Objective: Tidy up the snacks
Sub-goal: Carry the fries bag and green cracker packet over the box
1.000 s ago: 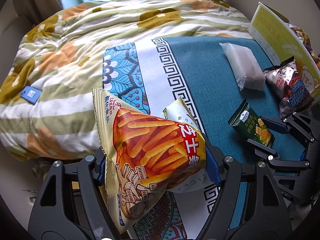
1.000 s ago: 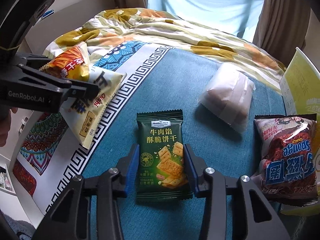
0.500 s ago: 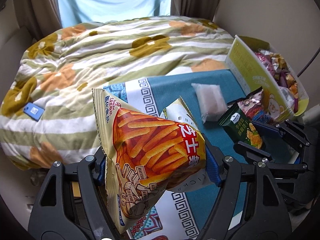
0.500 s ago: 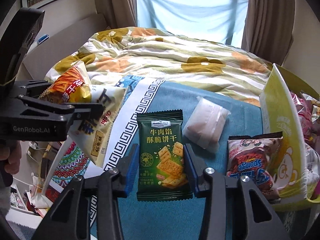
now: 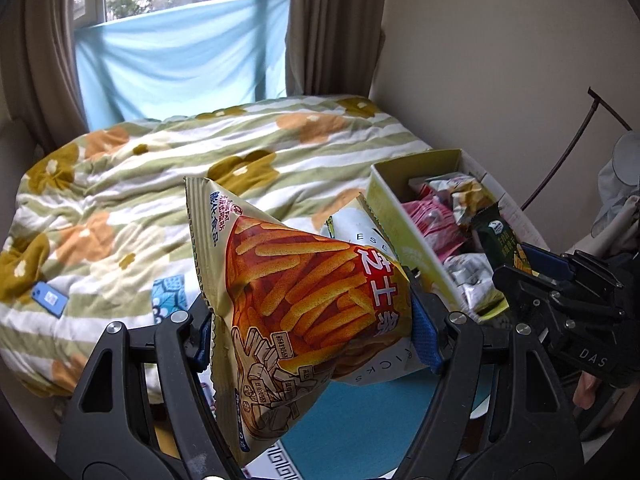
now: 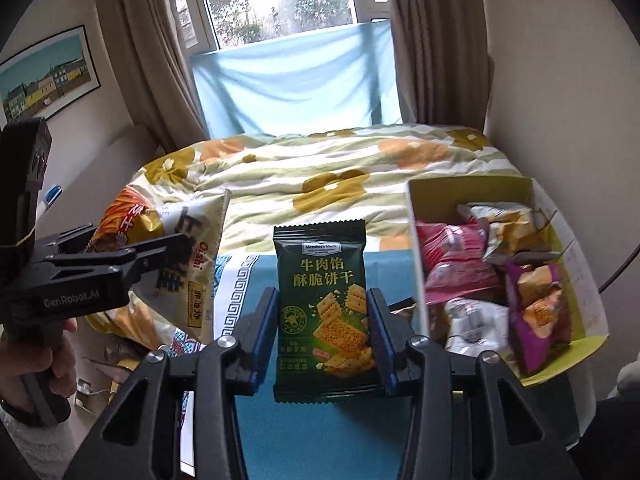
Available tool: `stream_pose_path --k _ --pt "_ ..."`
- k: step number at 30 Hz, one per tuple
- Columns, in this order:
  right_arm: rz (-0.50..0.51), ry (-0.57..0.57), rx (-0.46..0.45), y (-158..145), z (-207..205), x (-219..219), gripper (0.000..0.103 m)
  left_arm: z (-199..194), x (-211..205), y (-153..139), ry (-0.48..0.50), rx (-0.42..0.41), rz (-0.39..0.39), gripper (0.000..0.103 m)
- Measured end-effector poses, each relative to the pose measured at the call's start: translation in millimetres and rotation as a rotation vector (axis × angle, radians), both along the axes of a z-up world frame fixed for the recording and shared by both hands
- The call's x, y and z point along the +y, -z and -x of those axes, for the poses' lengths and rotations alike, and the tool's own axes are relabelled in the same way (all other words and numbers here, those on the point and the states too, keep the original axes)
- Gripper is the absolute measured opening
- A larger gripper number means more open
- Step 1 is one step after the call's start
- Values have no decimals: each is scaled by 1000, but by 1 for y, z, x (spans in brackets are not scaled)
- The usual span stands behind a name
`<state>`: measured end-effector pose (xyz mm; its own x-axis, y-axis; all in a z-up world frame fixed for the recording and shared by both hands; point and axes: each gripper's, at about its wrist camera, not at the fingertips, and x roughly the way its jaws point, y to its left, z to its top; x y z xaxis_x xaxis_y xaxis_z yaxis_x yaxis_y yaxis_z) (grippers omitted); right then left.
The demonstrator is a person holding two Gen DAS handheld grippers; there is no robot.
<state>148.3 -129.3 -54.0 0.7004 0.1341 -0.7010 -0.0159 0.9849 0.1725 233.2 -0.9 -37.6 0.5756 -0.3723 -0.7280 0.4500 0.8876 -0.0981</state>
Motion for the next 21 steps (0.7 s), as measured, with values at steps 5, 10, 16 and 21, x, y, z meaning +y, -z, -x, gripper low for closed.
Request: stream_pose_path --k 5,10,16,21 --pt "4 32 -38 -25 2 -64 40 -5 -70 -5 1 7 37 72" --pt "26 28 -56 -36 -1 -128 40 -17 -148 9 14 51 72 72" --pt "29 15 -39 -28 -12 -200 40 -27 -227 35 18 112 124 81" --pt "30 -28 -7 -19 -24 -236 40 -24 -264 49 -2 109 82 103"
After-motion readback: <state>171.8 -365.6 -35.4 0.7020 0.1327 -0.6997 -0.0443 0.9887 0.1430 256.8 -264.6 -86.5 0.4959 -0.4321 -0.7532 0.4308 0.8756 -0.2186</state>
